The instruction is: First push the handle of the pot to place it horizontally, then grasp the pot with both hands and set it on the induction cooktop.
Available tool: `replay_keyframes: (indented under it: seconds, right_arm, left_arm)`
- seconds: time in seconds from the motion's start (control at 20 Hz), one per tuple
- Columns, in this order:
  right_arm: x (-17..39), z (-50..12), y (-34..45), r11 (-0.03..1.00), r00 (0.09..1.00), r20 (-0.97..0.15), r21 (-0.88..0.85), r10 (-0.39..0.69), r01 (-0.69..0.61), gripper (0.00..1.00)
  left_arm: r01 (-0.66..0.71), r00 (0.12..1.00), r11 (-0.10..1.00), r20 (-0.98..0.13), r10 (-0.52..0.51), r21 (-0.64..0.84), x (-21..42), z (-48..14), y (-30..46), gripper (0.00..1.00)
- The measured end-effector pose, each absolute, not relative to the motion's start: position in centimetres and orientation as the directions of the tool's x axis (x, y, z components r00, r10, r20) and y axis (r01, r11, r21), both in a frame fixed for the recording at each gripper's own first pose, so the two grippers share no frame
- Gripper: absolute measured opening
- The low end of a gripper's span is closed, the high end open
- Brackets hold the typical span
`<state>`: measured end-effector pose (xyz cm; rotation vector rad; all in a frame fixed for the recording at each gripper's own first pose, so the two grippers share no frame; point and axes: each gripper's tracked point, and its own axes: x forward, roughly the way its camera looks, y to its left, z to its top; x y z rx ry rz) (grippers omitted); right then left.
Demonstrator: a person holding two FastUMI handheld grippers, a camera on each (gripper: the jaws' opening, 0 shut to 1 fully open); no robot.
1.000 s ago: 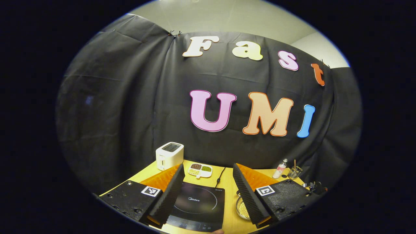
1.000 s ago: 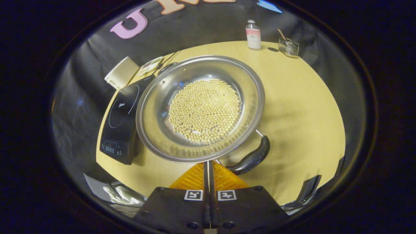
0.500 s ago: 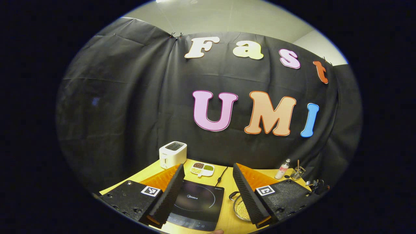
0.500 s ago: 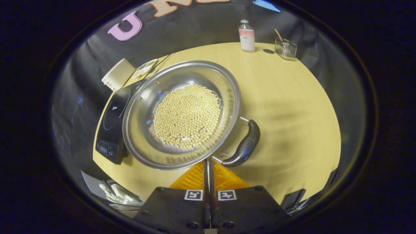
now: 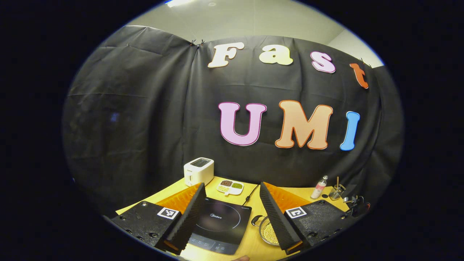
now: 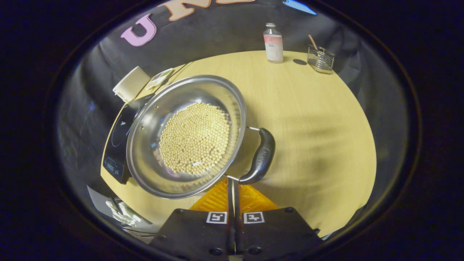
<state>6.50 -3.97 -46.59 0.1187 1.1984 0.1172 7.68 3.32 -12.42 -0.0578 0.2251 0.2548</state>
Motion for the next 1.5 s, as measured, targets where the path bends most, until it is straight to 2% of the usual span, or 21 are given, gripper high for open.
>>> replay_keyframes:
  seconds: [0.25, 0.3, 0.45, 0.5, 0.6, 0.65, 0.75, 0.8, 0.9, 0.95, 1.1, 1.2, 1.3, 1.4, 1.45, 1.5]
  right_arm:
    - [8.6, -46.8, -5.0, 0.989, 0.383, -0.912, 0.145, 0.145, -0.029, 0.00]
    - [9.1, -46.7, -5.3, 0.989, 0.388, -0.911, 0.146, 0.143, -0.020, 0.03]
    - [9.6, -46.8, -5.7, 0.987, 0.401, -0.906, 0.158, 0.136, 0.023, 0.00]
    - [9.6, -46.6, -5.7, 0.987, 0.403, -0.905, 0.159, 0.132, 0.036, 0.03]
    - [9.6, -46.6, -5.7, 0.990, 0.411, -0.904, 0.137, 0.116, 0.023, 0.00]
    - [9.3, -46.5, -5.6, 0.992, 0.413, -0.904, 0.123, 0.106, 0.013, 0.02]
    - [8.9, -45.5, -5.9, 0.995, 0.442, -0.894, 0.092, 0.071, 0.027, 0.03]
    - [9.1, -44.9, -6.2, 0.997, 0.463, -0.885, 0.070, 0.041, 0.045, 0.00]
    - [9.6, -43.1, -7.9, 0.993, 0.515, -0.856, 0.024, -0.038, 0.114, 0.03]
    - [10.2, -42.4, -8.2, 0.988, 0.541, -0.838, 0.025, -0.061, 0.151, 0.00]
    - [10.4, -40.0, -9.0, 0.966, 0.570, -0.811, 0.025, -0.131, 0.257, 0.02]
    - [10.8, -38.8, -8.6, 0.946, 0.575, -0.803, 0.046, -0.156, 0.320, 0.11]
    - [11.1, -38.1, -8.6, 0.935, 0.588, -0.784, 0.026, -0.201, 0.354, 0.30]
    - [10.7, -37.1, -7.5, 0.933, 0.586, -0.782, 0.016, -0.212, 0.359, 0.30]
    - [10.5, -36.4, -6.9, 0.934, 0.588, -0.781, 0.019, -0.210, 0.357, 0.48]
    - [10.8, -35.6, -6.3, 0.937, 0.604, -0.771, 0.025, -0.203, 0.348, 0.48]
  left_arm:
    - [-0.255, 0.940, 0.967, -0.236, 0.247, -0.004, 7.4, -12.2, 2.5, 0.92]
    - [-0.252, 0.940, 0.968, -0.239, 0.244, -0.001, 7.4, -12.1, 2.4, 0.92]
    - [-0.228, 0.940, 0.974, -0.263, 0.219, -0.002, 7.6, -13.0, 2.0, 0.91]
    - [-0.217, 0.938, 0.976, -0.275, 0.211, 0.006, 7.7, -13.2, 1.9, 0.92]
    - [-0.191, 0.943, 0.981, -0.273, 0.190, 0.024, 7.9, -13.0, 1.7, 0.92]
    - [-0.176, 0.945, 0.984, -0.273, 0.178, 0.031, 8.1, -13.1, 1.6, 0.92]
    - [-0.132, 0.949, 0.991, -0.284, 0.135, 0.029, 8.6, -13.6, 1.1, 0.91]
    - [-0.100, 0.952, 0.995, -0.290, 0.102, 0.021, 9.2, -13.9, 0.7, 0.91]
    - [-0.043, 0.951, 0.999, -0.307, 0.045, 0.013, 10.3, -14.6, 0.7, 0.92]
    - [-0.015, 0.956, 1.000, -0.294, 0.015, 0.001, 10.9, -14.6, 0.8, 0.92]
    - [0.055, 0.940, 0.997, -0.334, -0.069, -0.051, 12.2, -16.4, 0.9, 0.92]
    - [0.105, 0.927, 0.991, -0.352, -0.129, -0.085, 12.9, -17.6, 0.8, 0.92]
    - [0.151, 0.912, 0.983, -0.369, -0.180, -0.107, 13.3, -19.0, 1.0, 0.92]
    - [0.199, 0.891, 0.969, -0.385, -0.241, -0.146, 13.7, -20.3, 0.5, 0.92]
    - [0.218, 0.873, 0.963, -0.408, -0.266, -0.161, 13.6, -21.2, 0.3, 0.92]
    - [0.239, 0.860, 0.955, -0.418, -0.291, -0.174, 13.8, -21.8, 0.1, 0.92]
